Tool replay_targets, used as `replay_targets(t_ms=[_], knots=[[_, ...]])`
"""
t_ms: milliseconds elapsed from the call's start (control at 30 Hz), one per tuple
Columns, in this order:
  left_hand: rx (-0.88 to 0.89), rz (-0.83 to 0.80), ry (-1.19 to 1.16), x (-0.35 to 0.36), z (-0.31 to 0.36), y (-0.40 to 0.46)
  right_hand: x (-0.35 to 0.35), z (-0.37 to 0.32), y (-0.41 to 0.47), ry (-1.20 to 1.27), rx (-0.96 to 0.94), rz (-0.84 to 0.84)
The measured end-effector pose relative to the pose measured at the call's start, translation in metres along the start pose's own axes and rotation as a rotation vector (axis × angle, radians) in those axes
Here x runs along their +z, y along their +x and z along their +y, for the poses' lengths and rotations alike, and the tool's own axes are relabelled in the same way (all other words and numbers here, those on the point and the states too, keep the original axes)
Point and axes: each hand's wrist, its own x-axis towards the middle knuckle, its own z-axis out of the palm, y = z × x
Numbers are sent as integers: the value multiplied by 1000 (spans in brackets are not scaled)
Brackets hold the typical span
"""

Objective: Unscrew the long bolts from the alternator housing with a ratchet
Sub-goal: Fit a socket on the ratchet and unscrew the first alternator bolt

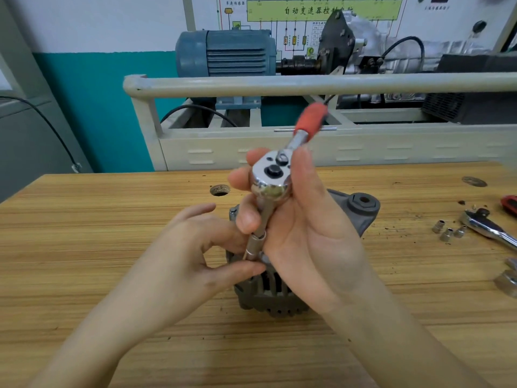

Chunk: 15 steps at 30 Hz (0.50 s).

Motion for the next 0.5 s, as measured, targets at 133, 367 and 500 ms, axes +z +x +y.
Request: replay_targets(t_ms=[133,367,500], knots=[[-24,52,44,3,0,-1,0,-1,-2,49,-52,2],[-9,-44,-15,-3,-1,-2,0,-2,1,-22,2,59],[-29,-48,-77,-4,-2,-2,-2,-3,2,-13,26,55]])
